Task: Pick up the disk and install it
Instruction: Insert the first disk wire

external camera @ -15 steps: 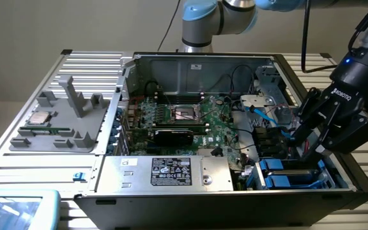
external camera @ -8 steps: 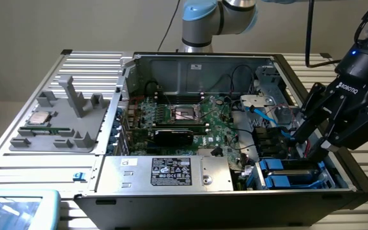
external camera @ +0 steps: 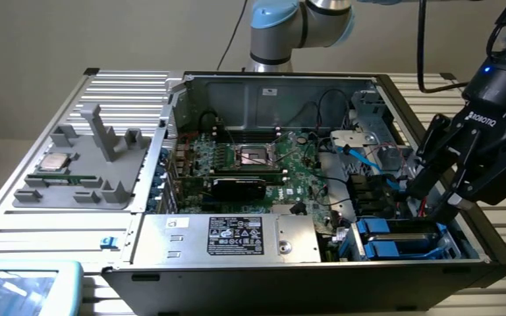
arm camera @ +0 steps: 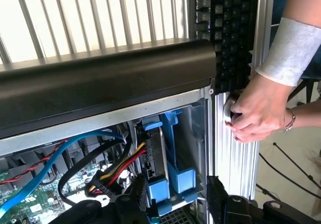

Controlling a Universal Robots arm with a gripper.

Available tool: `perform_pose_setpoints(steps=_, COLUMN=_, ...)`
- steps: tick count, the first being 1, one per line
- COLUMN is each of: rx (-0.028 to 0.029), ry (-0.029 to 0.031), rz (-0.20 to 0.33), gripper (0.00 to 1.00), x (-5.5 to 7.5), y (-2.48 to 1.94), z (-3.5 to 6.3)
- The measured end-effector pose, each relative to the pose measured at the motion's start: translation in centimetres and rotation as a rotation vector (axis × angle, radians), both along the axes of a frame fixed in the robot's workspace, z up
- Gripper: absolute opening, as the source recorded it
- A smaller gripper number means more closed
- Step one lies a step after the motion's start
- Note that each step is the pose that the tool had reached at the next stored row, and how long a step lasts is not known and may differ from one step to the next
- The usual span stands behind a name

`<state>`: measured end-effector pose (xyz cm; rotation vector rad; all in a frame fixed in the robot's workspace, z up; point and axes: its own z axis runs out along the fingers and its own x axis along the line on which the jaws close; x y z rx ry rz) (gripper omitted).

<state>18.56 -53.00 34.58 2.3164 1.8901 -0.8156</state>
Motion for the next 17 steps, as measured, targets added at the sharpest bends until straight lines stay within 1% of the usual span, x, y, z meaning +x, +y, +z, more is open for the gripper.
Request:
perform_pose_setpoints(steps=1, rx=-0.0075, ry=-0.0037, rz=0.0, gripper=0.59, x=0.0, y=0.0, z=0.05)
perform_pose_setpoints(steps=2, rx=-0.0133, ry=-0.0066, rz=0.0, gripper=0.59, x=-0.1, y=0.0, z=0.07)
perform_pose_setpoints(steps=3, rx=-0.0154, ry=-0.0075, rz=0.0, gripper=0.59, x=-0.1, y=0.01, z=0.06)
perform_pose_setpoints(steps=8, rx=-0.0162, ry=-0.0076, rz=0.0, gripper=0.59, x=-0.1, y=0.0, z=0.07)
perform_pose_setpoints(steps=12, rx=-0.0162, ry=-0.0081, rz=0.0, gripper=0.59, x=-0.3, y=0.0, z=0.32)
perform_pose_setpoints(steps=15, rx=-0.0161, ry=-0.0115, rz=0.0, gripper=0.59, x=-0.4, y=0.01, z=0.89)
perform_pose_setpoints(steps=16, rx=-0.0161, ry=-0.0135, rz=0.001, gripper=0.59, x=-0.4, y=0.01, z=1.19)
perform_pose_setpoints(steps=17, rx=-0.016, ry=-0.0171, rz=0.001, gripper=0.59, x=-0.4, y=0.02, z=1.43)
